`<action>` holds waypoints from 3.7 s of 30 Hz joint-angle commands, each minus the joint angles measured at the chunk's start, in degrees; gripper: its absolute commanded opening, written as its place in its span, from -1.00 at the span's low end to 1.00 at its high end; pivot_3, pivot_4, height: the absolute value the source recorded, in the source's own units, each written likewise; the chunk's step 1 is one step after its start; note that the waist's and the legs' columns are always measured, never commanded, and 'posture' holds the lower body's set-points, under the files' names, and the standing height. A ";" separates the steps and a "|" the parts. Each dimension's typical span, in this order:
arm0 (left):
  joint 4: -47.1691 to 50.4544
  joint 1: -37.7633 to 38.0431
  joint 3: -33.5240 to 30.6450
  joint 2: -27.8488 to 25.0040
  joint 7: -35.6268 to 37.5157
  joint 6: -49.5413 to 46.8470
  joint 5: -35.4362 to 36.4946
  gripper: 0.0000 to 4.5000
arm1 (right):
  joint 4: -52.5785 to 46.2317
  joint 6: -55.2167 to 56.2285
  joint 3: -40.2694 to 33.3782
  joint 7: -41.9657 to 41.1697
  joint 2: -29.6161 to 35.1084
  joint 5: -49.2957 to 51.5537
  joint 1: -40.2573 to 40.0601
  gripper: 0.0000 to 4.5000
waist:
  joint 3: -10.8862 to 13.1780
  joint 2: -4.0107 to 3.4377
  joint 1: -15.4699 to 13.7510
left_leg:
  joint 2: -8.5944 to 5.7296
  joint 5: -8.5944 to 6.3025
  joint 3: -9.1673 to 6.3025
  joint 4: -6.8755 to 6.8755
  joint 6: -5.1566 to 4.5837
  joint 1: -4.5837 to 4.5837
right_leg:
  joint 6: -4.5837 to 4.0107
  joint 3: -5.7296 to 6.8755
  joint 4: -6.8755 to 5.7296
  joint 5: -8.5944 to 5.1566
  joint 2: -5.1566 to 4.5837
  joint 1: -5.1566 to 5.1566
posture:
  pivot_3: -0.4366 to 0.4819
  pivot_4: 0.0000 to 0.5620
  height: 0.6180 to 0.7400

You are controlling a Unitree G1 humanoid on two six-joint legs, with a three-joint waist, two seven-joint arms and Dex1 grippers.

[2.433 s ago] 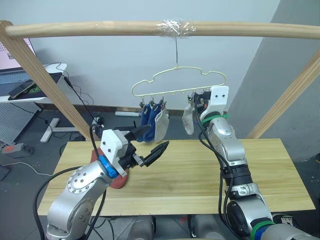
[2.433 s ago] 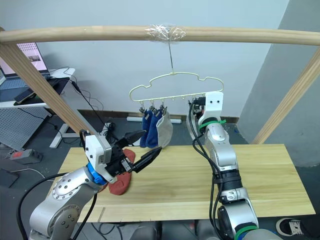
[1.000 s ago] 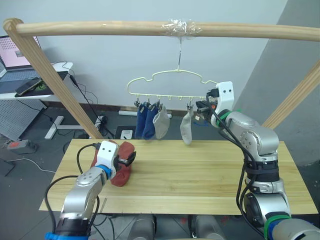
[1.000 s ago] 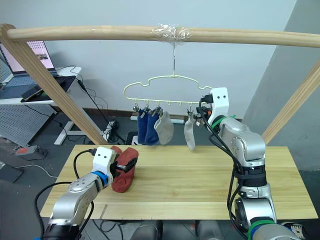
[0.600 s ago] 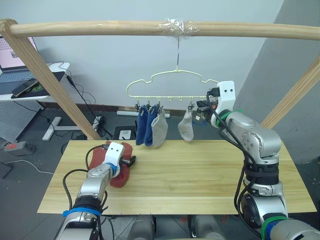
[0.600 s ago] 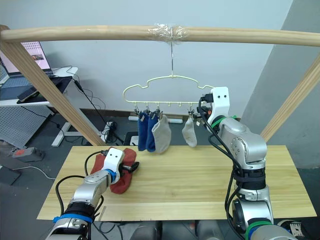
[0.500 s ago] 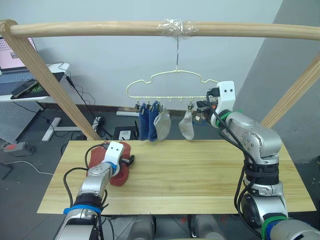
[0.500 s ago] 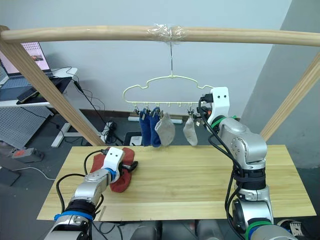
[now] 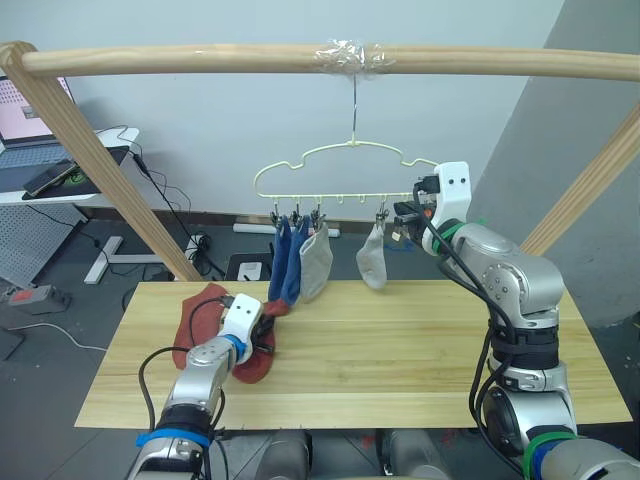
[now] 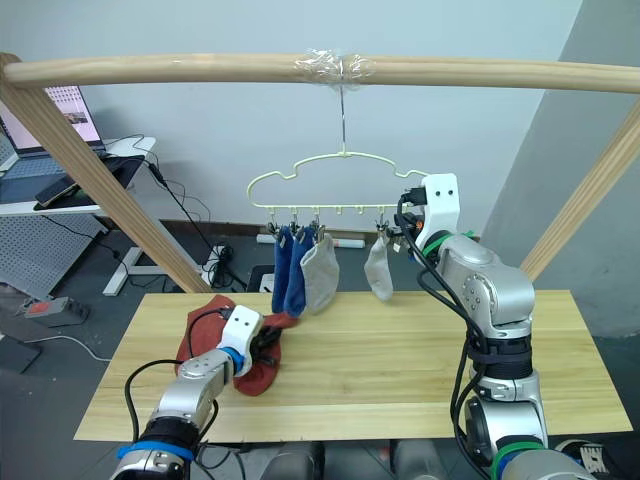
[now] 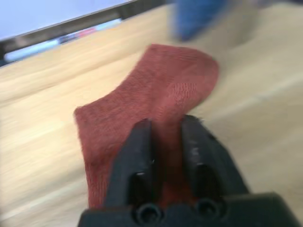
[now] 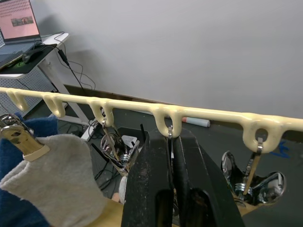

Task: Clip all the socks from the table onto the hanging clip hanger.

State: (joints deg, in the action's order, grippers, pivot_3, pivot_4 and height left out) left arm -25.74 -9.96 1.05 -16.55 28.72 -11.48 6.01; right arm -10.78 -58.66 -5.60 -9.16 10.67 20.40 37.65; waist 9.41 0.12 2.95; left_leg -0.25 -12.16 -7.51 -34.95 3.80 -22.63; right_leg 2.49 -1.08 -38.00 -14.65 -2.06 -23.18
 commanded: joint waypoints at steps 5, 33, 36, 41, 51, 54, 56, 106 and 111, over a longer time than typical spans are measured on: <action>18.22 5.57 2.27 4.07 3.21 -7.23 5.66 -0.99 | 1.16 -3.57 0.41 -2.33 3.14 0.62 2.65 -1.00 | 0.00 0.01 -0.01 | 0.01 0.00 -0.02 -0.01 0.00 -0.03 | 0.00 0.02 0.00 0.00 0.01 -0.02 | -0.16 -0.61 1.00; 29.51 -4.96 5.04 21.10 -0.38 -12.60 17.03 -0.99 | 2.68 -33.84 -23.36 8.25 -11.07 4.24 17.80 -1.00 | 0.04 0.00 1.10 | 0.00 0.01 0.03 -0.04 -0.03 -0.09 | 0.13 0.01 0.03 -0.08 0.03 -0.03 | -0.26 -0.47 1.00; 29.63 -5.37 4.54 21.44 -0.94 -12.50 17.98 -0.99 | 2.74 -33.84 -23.50 8.24 -11.31 3.98 17.84 -1.00 | 0.04 0.00 1.27 | 0.00 0.01 0.04 -0.04 -0.03 -0.10 | 0.13 0.00 0.04 -0.08 0.03 -0.03 | -0.26 -0.47 1.00; 30.34 -5.24 4.92 21.07 -0.80 -12.80 18.27 -0.99 | 2.78 -33.84 -23.78 8.36 -11.61 3.52 17.81 -1.00 | 0.04 0.00 1.41 | 0.00 0.01 0.02 -0.04 -0.03 -0.10 | 0.14 0.02 0.03 -0.08 0.03 -0.03 | -0.25 -0.46 1.00; 29.98 -6.71 5.13 21.34 -1.20 -12.50 18.47 -0.99 | 2.43 -33.84 -24.11 8.65 -12.80 4.14 17.61 -1.00 | 0.04 0.00 1.68 | 0.00 0.01 0.02 -0.04 -0.03 -0.11 | 0.14 0.02 0.05 -0.09 0.03 -0.03 | -0.26 -0.48 1.00; 30.02 -6.85 5.14 21.33 -1.21 -12.50 18.56 -1.00 | 2.34 -33.84 -24.15 8.45 -12.69 4.30 17.48 -0.67 | 0.06 0.00 1.79 | 0.00 0.01 0.02 -0.04 -0.03 -0.11 | 0.14 0.02 0.06 -0.09 0.03 -0.03 | -0.26 -0.48 1.00; 30.18 -6.81 5.20 21.28 -1.18 -12.56 18.62 -1.00 | 2.31 -33.84 -24.33 8.33 -12.50 4.31 17.40 -0.31 | 0.06 0.00 1.83 | 0.00 0.01 0.02 -0.04 -0.03 -0.12 | 0.14 0.02 0.06 -0.09 0.03 -0.04 | -0.26 -0.48 1.00; 60.92 8.22 -4.81 -7.83 7.43 -17.29 27.59 1.00 | -5.97 29.02 5.07 4.91 -2.71 -12.29 -15.04 -0.03 | 0.12 0.05 1.33 | 0.03 0.00 0.07 0.03 -0.01 -0.14 | 0.16 -0.06 0.24 -0.10 0.02 -0.07 | -0.11 -0.54 1.00; 61.62 8.87 -4.62 -7.89 6.82 -16.74 27.85 1.00 | 1.35 32.57 3.92 7.33 -5.30 -13.55 -11.30 -0.03 | 0.12 0.05 1.18 | 0.04 0.00 0.05 0.05 -0.01 -0.12 | 0.15 -0.04 0.21 -0.10 0.04 -0.07 | -0.08 -0.53 1.00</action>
State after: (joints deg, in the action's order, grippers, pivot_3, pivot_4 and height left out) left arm 33.59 -1.22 -2.78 -24.45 35.65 -29.47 32.98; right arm -9.87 -28.35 -0.89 -2.68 5.82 7.52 24.66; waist 9.53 0.17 4.13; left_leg -0.21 -12.16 -7.46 -34.90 3.78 -22.76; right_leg 2.64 -1.12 -37.79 -14.75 -2.03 -23.26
